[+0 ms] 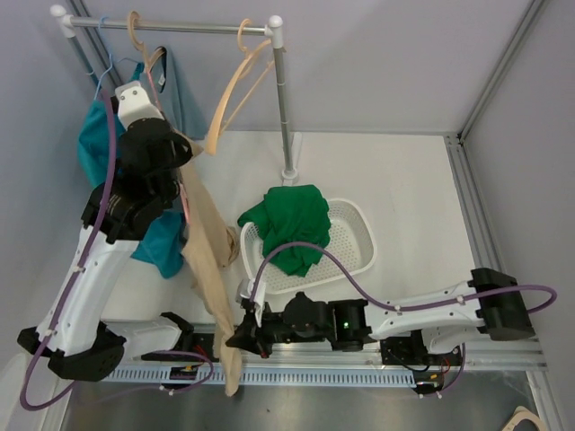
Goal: Remove the t-shirt from the hanger
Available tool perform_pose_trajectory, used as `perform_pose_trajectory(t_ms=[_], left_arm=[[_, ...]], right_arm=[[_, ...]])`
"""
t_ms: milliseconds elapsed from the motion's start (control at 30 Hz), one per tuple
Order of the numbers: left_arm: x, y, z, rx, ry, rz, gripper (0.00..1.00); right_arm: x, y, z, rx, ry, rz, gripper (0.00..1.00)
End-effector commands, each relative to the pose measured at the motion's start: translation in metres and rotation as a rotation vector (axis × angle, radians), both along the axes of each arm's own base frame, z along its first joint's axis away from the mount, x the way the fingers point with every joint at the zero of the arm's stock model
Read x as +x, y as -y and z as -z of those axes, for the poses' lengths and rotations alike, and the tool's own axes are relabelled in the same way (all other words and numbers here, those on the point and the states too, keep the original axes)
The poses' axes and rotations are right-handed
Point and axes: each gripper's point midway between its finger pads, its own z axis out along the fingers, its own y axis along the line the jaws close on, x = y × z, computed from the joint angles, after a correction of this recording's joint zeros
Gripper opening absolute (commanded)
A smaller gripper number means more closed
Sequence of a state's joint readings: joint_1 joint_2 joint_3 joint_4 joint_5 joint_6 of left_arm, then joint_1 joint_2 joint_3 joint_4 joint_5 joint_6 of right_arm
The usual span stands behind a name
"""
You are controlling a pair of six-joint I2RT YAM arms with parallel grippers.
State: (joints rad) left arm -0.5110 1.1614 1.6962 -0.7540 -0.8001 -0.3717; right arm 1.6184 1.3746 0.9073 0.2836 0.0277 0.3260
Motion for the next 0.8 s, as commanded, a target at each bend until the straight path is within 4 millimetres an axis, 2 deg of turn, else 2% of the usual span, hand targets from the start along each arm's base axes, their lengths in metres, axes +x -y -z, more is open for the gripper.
perform_pose_trajectory(t_ms=[0,33,100,133,167,200,233,267,300,333,367,400,467,500,533,567,600,633,700,733,767], left_arm=[[-0.005,-0.008,-0.051,-0.063,0.141,-0.008,0.01],[-0.009,-0.007,-0.051,-0.069,0.128,0.009,0.01],[-0.027,0.002,-0.053,-0.124,0.109,0.099,0.01],[-0.039,0.006,-0.043,-0.123,0.068,0.146,0.01],[-0.047,0.011,-0.033,-0.124,0.041,0.192,0.01],[-0.058,0.021,-0.028,-0.147,0.022,0.270,0.01],[-0.081,0.015,-0.019,-0.150,0.001,0.305,0.01],[-0.093,0.014,-0.011,-0.152,-0.019,0.332,0.01],[-0.106,0.011,-0.008,-0.155,-0.029,0.355,0.01],[-0.128,0.007,-0.008,-0.170,-0.016,0.404,0.01],[-0.145,0.002,0.003,-0.159,-0.063,0.423,0.01],[-0.158,-0.001,0.005,-0.158,-0.071,0.446,0.01],[-0.189,-0.009,0.022,-0.157,-0.132,0.490,0.01],[-0.204,-0.011,0.025,-0.176,-0.133,0.518,0.01],[-0.207,-0.009,0.032,-0.178,-0.164,0.529,0.01],[-0.219,-0.014,0.035,-0.190,-0.152,0.537,0.01],[-0.225,-0.018,0.043,-0.199,-0.167,0.528,0.01],[-0.233,-0.028,0.044,-0.207,-0.139,0.497,0.01],[-0.234,-0.040,0.053,-0.192,-0.140,0.442,0.01],[-0.233,-0.045,0.055,-0.184,-0.129,0.419,0.01],[-0.228,-0.052,0.060,-0.165,-0.130,0.369,0.01]], right_arm=[[0.005,-0.005,0.055,-0.103,-0.077,0.051,0.00],[0.008,-0.010,0.050,-0.086,-0.082,0.039,0.00],[0.037,-0.018,0.036,-0.058,-0.045,0.083,0.00],[0.050,-0.022,0.027,-0.050,-0.026,0.103,0.00],[0.060,-0.029,0.004,-0.034,-0.009,0.110,0.00],[0.086,-0.031,-0.006,-0.031,0.005,0.143,0.00],[0.100,-0.033,-0.016,-0.024,0.039,0.155,0.00],[0.111,-0.032,-0.022,-0.036,0.050,0.161,0.00],[0.140,-0.033,-0.048,0.004,0.067,0.208,0.00],[0.154,-0.033,-0.055,0.005,0.085,0.224,0.00],[0.166,-0.031,-0.054,-0.023,0.088,0.236,0.00],[0.186,-0.030,-0.074,0.008,0.101,0.259,0.00],[0.205,-0.031,-0.077,0.000,0.106,0.275,0.00],[0.217,-0.030,-0.087,0.016,0.110,0.283,0.00],[0.223,-0.032,-0.093,0.027,0.112,0.285,0.00],[0.228,-0.033,-0.095,0.026,0.118,0.286,0.00],[0.230,-0.036,-0.086,-0.006,0.108,0.274,0.00],[0.234,-0.037,-0.101,0.008,0.122,0.277,0.00],[0.233,-0.039,-0.119,0.037,0.143,0.267,0.00],[0.231,-0.039,-0.144,0.080,0.163,0.263,0.00],[0.232,-0.037,-0.154,0.086,0.172,0.264,0.00]])
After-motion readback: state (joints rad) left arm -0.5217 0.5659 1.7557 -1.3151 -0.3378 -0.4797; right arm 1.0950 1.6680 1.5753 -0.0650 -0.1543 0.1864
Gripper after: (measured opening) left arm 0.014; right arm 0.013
